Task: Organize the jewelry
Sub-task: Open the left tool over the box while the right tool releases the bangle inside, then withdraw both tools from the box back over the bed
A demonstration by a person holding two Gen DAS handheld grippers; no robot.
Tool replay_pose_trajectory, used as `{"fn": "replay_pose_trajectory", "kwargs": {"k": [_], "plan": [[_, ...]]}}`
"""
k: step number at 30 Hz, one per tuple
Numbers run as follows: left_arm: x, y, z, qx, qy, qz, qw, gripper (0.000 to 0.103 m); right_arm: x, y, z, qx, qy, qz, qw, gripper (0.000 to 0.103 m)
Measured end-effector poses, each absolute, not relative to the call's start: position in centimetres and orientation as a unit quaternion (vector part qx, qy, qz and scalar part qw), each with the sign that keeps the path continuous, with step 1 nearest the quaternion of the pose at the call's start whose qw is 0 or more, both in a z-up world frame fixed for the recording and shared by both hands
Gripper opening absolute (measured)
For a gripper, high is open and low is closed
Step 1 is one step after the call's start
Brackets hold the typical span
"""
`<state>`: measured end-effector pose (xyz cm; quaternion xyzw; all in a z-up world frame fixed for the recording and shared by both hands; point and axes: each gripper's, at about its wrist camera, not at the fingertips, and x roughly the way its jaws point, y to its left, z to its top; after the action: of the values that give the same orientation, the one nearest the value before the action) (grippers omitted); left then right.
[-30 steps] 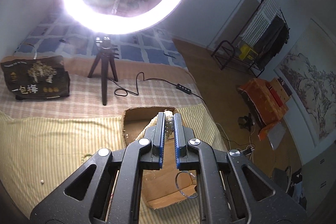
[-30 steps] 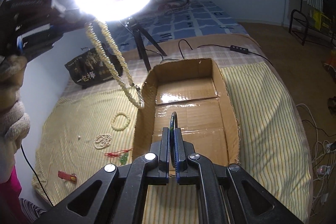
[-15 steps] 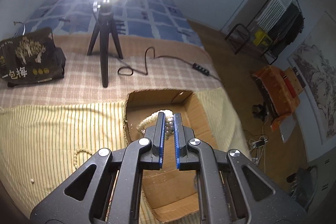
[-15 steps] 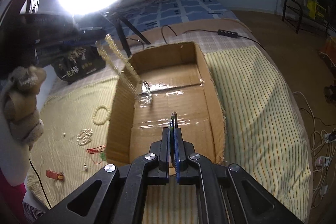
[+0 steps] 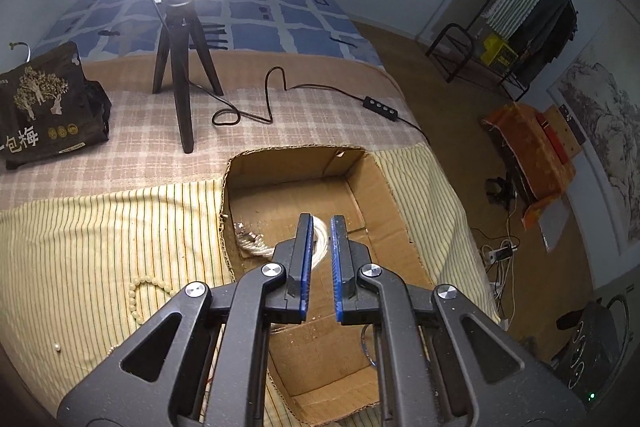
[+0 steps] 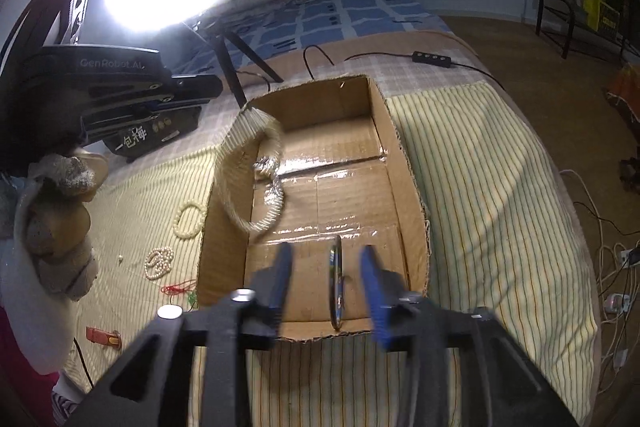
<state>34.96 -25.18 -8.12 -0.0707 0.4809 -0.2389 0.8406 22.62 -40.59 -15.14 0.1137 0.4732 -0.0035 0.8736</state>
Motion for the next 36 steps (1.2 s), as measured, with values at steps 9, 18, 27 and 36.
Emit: {"fn": "replay_pose_trajectory", "kwargs": {"k": [9,18,27,36], "plan": [[33.5,-22.5,-6.0,-0.061,0.461,-0.228,0.856,0.006,22.4,-40.6,-13.8,0.118,0.452,-0.015,0.884,0.058],[30.8,-17.1,-2.7,-0.056,0.428,-0.200,0.880,0.006,21.7,-39.0,-12.5,0.103,0.424,-0.010,0.900,0.070],[27.2,-10.1,-1.0,-0.046,0.403,-0.161,0.900,0.035,20.8,-36.3,-11.3,0.070,0.365,-0.008,0.928,0.088],[22.1,-3.1,-2.6,-0.056,0.404,-0.128,0.904,0.049,21.2,-32.2,-10.6,0.023,0.350,0.037,0.936,0.103]]}}
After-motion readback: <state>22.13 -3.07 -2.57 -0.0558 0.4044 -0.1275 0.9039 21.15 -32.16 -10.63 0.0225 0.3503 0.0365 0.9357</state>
